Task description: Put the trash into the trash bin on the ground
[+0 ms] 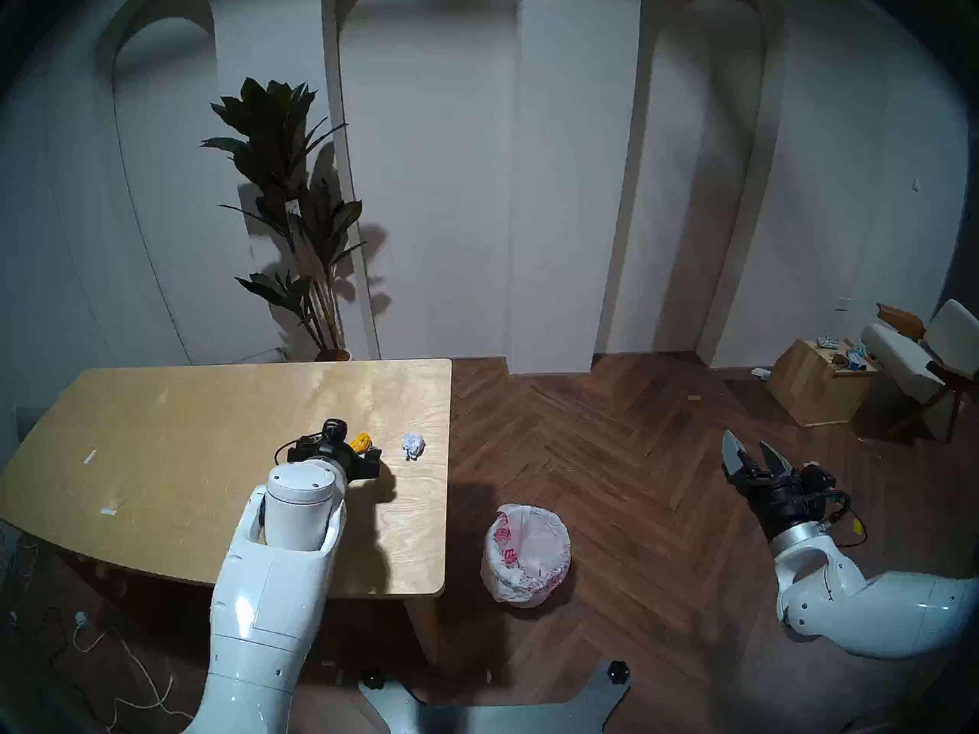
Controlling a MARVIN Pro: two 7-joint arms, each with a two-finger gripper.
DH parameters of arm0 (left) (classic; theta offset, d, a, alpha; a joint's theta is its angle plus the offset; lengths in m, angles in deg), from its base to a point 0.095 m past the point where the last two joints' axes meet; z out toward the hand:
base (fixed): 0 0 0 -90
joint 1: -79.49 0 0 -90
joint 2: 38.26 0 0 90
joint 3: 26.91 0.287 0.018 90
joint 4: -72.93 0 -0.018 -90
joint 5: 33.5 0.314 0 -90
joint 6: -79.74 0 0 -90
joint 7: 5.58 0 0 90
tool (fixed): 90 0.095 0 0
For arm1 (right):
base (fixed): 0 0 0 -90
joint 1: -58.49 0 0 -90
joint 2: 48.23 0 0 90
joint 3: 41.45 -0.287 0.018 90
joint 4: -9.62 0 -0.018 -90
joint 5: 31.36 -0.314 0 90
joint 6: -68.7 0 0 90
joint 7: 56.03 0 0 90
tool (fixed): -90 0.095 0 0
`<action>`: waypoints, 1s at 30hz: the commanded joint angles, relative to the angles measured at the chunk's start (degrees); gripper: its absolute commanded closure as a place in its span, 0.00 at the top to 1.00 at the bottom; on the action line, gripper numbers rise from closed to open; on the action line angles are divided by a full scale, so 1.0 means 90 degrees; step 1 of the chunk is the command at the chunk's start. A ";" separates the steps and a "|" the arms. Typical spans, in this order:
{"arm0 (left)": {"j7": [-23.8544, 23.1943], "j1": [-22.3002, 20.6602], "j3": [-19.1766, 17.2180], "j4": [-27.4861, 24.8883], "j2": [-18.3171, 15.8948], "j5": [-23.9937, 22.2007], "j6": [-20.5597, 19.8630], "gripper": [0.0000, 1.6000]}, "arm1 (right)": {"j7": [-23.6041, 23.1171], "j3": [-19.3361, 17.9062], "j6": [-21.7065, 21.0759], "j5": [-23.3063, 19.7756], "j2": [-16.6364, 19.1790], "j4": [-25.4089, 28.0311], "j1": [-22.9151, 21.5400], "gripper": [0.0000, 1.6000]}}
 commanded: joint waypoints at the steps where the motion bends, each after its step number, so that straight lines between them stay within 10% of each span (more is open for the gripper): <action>1: 0.0126 -0.0605 -0.0048 0.0087 -0.0001 0.0034 0.0136 1.00 | -0.0001 -0.0045 0.0044 -0.0004 0.0018 0.0033 -0.0031 1.00; 30: -0.0107 -0.0724 -0.0195 0.0201 -0.0068 -0.0097 -0.0137 1.00 | -0.0001 -0.0038 0.0053 -0.0009 0.0024 0.0037 -0.0034 1.00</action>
